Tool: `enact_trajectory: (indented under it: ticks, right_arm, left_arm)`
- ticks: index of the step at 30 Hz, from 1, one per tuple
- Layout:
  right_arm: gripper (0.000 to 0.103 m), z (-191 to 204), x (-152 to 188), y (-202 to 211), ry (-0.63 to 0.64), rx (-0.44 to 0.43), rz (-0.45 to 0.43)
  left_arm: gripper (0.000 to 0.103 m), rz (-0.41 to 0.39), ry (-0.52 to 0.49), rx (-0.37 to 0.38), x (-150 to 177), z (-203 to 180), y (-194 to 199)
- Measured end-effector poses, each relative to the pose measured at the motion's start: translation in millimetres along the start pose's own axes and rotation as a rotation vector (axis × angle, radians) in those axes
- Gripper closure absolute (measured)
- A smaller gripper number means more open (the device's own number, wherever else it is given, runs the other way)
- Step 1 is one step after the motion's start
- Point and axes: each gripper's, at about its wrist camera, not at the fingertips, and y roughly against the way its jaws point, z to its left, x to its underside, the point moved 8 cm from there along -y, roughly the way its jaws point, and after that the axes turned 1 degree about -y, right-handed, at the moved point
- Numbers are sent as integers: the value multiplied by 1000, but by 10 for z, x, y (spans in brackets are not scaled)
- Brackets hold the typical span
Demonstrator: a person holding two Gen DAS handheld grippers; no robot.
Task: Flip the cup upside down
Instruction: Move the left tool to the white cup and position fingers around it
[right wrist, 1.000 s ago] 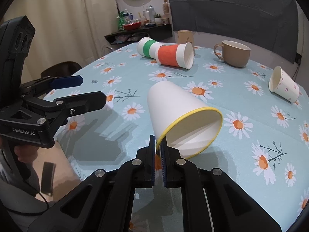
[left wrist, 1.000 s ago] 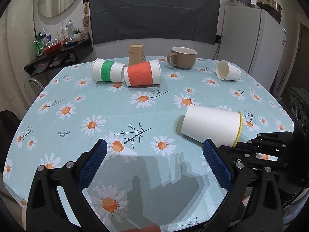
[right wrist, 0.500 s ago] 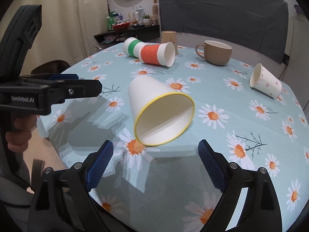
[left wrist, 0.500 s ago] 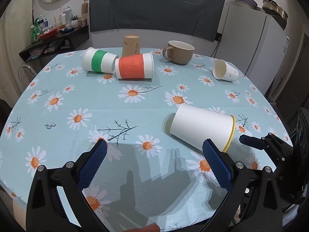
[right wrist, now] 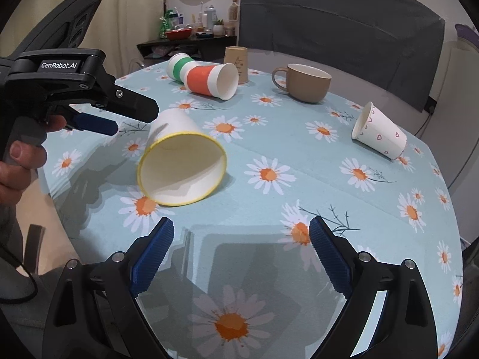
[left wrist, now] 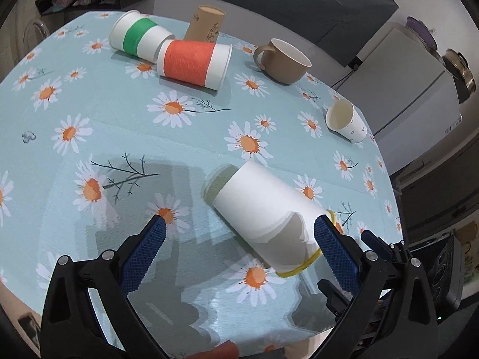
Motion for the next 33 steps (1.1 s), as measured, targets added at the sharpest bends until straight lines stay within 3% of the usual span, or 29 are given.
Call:
enact_trajectory:
  ticks: [5,9,16,20,26,31,33]
  right_arm:
    - [15,-358,-61,-145,9,-4,64]
    - [15,-601,-126,-349,86,-34,115]
    - [15,-806,-292,-722,125,-72,185]
    - [15,-835,-325,-815,132,-86,188]
    - [15,-806,-303,-829,131,-117,193]
    - [15,-750,-305,-824,133,-121,191]
    - [15,-719,-307,-804,138,-112,185]
  left_arm:
    - [6,73,71,28,14,-97,-207]
    - [6,126,111,47,29,-178,-339]
    - [6,185,122,56,19,-359,-472]
    - [7,194,95,58,-10,-465,-537]
    - [19,196,26,61,-31,-547,-520]
    - [25,118,-122,-41,-75,-556,-417]
    - [26,110,-165,-49,-70,-560,-388]
